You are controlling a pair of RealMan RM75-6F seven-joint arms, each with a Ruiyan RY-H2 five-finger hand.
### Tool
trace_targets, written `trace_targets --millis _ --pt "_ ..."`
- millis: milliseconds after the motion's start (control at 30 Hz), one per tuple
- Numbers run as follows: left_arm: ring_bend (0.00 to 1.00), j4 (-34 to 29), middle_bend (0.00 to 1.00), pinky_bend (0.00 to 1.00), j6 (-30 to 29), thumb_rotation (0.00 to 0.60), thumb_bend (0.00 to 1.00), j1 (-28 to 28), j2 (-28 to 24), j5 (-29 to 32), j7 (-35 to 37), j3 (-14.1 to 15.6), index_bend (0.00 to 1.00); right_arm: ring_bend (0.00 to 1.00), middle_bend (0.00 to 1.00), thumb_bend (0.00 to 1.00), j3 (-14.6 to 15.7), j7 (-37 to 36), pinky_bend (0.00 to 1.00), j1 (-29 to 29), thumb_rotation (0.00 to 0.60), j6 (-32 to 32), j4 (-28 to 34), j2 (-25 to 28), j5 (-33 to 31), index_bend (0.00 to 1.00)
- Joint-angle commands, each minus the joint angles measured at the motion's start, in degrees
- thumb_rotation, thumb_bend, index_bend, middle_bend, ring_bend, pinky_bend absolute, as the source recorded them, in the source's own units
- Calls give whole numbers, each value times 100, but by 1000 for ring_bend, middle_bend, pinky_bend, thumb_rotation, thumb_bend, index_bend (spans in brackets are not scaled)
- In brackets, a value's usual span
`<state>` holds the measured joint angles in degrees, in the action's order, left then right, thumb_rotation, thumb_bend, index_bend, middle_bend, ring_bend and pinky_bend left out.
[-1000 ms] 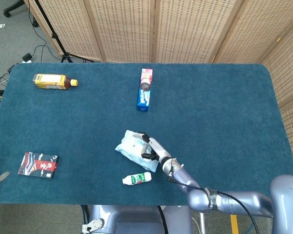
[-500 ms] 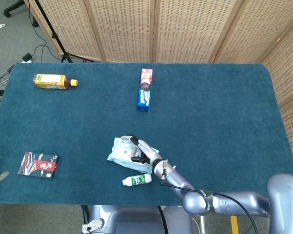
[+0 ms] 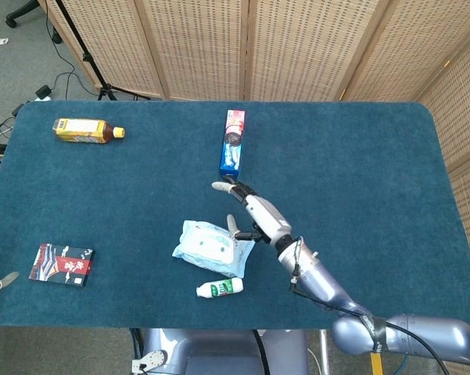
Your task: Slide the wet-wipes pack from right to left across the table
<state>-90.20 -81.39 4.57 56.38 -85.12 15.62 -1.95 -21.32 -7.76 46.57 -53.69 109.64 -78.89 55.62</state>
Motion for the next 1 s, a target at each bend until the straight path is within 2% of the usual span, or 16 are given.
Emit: trace_targets --millis 33,167,333,433,633,767,867,1000 --pt "0 -39 0 0 -61 600 0 102 -44 -173 -51 -50 0 0 0 131 489 871 0 -794 600 -1368 -328 678 1769 95" --pt "0 -93 0 0 -111 600 0 339 -143 -468 -299 -177 0 0 0 131 843 1013 0 -1401 600 -2317 -871 967 2593 85" --pt "0 -205 0 0 125 600 0 842 -164 -785 -849 -386 0 0 0 124 1199 695 0 -2111 600 -3090 -1537 1195 2926 73" --pt "0 -299 0 0 509 600 0 1370 -123 -1164 -1242 -498 0 0 0 98 1365 468 0 -2578 600 -3584 -2064 1148 2965 52" --pt "0 -454 0 0 1227 600 0 2234 -8 -1701 -1740 -622 0 0 0 53 1396 -51 0 -3212 600 -4198 -2688 842 2740 30" --pt "0 -693 0 0 1717 600 0 2688 91 -1788 -2310 -733 1 0 0 29 1357 -427 0 -3517 600 -4373 -2882 685 2534 21" --pt "0 -969 0 0 2393 600 0 3307 299 -2079 -3087 -852 10 0 0 28 1343 -812 0 -3795 600 -4476 -2955 538 2344 19" --pt "0 -1209 0 0 3094 600 0 3762 526 -2018 -3731 -903 36 0 0 28 1295 -961 0 -3844 600 -4473 -3062 533 2425 19"
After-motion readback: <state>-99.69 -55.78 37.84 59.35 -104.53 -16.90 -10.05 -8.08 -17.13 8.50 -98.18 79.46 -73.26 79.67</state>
